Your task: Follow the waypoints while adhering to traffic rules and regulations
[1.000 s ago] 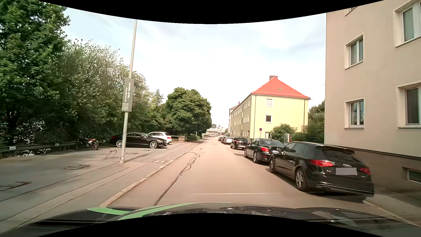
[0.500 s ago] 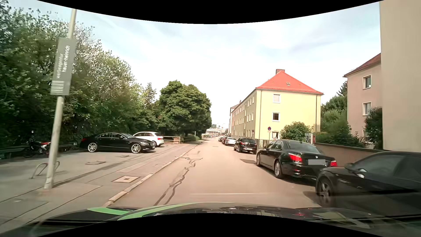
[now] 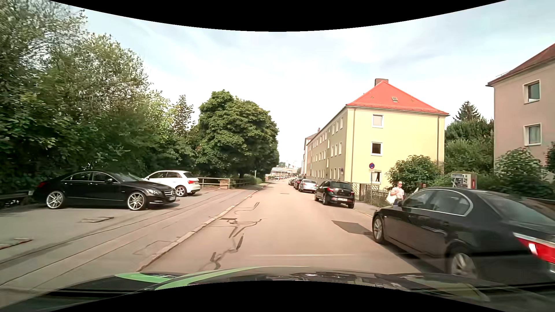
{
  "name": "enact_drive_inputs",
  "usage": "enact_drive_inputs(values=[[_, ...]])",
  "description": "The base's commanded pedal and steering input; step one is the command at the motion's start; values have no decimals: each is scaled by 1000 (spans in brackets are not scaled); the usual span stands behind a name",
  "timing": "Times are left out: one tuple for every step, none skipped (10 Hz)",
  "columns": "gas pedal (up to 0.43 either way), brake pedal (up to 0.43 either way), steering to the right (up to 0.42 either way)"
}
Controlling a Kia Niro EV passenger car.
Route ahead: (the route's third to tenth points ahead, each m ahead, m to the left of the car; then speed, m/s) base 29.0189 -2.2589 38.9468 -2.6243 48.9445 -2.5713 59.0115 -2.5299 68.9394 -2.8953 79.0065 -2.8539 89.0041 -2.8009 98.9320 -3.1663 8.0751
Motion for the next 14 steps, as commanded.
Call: enact_drive_inputs(values=[[59,0,0],[59,0,0],[59,0,0],[59,0,0],[59,0,0],[59,0,0],[59,0,0],[59,0,1],[59,0,1],[59,0,2],[59,0,3],[59,0,4],[59,0,6],[59,0,7]])
